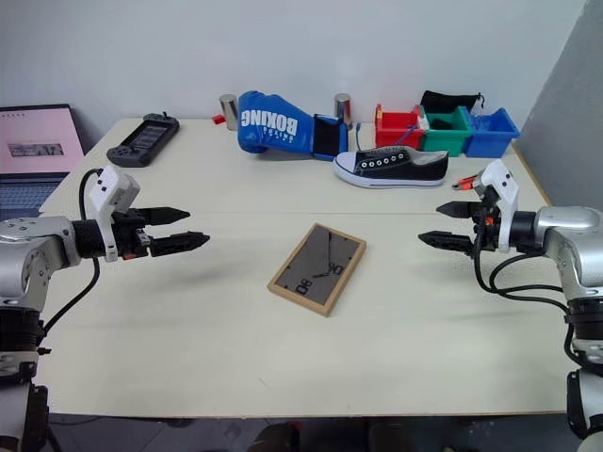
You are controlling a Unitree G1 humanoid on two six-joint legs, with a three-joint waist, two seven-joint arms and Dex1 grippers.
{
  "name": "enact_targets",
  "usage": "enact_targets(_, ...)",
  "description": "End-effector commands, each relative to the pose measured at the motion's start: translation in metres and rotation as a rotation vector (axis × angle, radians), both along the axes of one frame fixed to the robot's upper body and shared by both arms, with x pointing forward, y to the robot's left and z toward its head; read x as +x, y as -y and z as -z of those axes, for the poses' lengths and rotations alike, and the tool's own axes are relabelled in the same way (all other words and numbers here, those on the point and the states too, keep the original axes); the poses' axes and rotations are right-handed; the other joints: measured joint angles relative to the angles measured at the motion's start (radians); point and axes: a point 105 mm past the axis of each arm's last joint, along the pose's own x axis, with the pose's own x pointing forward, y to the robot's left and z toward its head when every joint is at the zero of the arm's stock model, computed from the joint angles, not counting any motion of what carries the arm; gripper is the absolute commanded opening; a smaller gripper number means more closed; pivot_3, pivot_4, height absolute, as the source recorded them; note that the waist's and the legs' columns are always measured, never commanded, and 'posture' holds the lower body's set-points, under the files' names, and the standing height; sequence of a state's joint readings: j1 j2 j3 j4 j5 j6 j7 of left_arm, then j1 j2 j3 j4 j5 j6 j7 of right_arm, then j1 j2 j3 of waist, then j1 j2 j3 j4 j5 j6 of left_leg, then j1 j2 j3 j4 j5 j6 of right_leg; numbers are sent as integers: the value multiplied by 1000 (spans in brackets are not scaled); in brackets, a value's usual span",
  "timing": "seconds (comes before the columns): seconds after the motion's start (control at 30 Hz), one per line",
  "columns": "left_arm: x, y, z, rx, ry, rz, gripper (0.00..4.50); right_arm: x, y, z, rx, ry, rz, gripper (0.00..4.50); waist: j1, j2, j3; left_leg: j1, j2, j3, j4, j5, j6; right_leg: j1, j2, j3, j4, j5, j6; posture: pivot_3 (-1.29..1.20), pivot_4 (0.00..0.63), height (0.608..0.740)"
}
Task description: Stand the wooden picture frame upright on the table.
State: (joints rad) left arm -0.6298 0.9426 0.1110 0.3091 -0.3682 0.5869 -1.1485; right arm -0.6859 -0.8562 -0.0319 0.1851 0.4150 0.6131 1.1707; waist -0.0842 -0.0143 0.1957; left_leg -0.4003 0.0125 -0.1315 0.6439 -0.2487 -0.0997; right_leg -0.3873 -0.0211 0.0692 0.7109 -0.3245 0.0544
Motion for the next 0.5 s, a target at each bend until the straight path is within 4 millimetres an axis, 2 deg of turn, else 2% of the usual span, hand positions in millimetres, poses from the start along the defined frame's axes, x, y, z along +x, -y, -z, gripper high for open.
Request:
enact_targets(0.03,1,2,-14,25,57,23,4500,-4,-4,-11,-4,44,-29,4423,0,0,0,0,0,0,0,0,0,0,0,0,0,0,0,0,150,740)
enact_targets(0.5,4,5,-12,7,36,23,4500,-9,-6,-6,2,26,-33,4423,0,0,0,0,0,0,0,0,0,0,0,0,0,0,0,0,150,740)
